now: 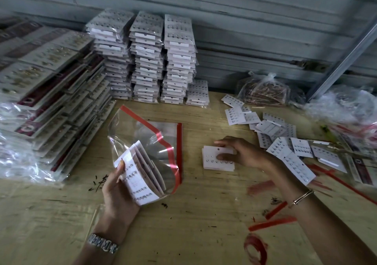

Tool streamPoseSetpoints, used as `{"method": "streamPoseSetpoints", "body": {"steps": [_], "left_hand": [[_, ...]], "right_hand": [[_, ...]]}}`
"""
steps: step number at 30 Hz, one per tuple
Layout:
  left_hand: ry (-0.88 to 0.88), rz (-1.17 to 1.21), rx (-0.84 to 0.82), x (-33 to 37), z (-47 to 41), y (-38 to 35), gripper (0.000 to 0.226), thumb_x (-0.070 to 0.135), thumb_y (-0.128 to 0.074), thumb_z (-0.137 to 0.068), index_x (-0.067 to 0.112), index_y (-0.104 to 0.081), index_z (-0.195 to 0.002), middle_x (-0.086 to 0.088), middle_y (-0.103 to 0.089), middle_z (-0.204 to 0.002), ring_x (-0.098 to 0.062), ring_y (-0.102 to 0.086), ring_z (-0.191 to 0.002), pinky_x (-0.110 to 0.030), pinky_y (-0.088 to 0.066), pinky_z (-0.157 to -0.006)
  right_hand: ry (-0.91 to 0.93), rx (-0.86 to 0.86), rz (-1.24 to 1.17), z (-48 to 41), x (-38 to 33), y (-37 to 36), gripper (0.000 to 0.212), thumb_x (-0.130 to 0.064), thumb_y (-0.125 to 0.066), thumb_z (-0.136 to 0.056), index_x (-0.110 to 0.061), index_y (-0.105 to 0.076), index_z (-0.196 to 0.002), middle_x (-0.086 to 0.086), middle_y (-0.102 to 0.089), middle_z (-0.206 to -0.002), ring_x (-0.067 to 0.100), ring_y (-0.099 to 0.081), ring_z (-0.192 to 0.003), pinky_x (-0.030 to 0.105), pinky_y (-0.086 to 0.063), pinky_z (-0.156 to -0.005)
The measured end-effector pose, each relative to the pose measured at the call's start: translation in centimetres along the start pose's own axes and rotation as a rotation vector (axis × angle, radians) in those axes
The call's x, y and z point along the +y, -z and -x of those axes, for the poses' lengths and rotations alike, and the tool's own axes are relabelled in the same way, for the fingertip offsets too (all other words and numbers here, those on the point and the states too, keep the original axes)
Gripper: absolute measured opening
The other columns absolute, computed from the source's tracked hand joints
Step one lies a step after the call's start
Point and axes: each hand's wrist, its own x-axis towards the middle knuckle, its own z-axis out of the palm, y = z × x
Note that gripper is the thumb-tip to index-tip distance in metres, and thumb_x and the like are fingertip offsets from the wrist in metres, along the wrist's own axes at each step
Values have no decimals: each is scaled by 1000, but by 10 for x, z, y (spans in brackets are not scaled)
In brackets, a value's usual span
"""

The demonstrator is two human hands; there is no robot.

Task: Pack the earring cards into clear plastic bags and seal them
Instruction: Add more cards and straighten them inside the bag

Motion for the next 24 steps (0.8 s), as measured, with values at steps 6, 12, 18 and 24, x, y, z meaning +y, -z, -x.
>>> {"method": "streamPoseSetpoints", "body": {"steps": [6,12,18,24], "left_hand": [[-1,3,10,0,0,-1,56,36,-25,-102,19,-79,-100,-4,-75,-97,-20,-74,-89,-34,-60,-76],[10,4,13,1,1,-1,57,37,-26,-102,19,-80,-99,-5,-76,-98,-20,-74,-89,-35,-60,-77],[5,20,-2,0,1,-2,58,37,-25,-102,18,-79,-103,-6,-76,-102,-20,-74,-94,-36,-60,-80],[6,-11,30,0,1,-2,54,38,-29,-101,19,-79,-105,-7,-75,-104,-22,-73,-96,-38,-60,-81]], "right_hand": [[12,-9,-112,3,-5,-1,54,-34,-79,-79,-17,-61,-126,-3,-53,-111,11,-54,-110,5,-37,-89],[134,112,-206,30,-10,-12,46,-30,-85,-71,-24,-63,-112,-8,-61,-111,6,-60,-106,23,-50,-92],[133,223,-361,51,-2,-37,61,-29,-84,-71,-28,-61,-128,-19,-66,-118,-1,-62,-111,16,-51,-89],[89,275,-483,55,2,-47,50,-26,-84,-72,-29,-65,-118,-18,-70,-112,1,-66,-104,15,-52,-83]]}}
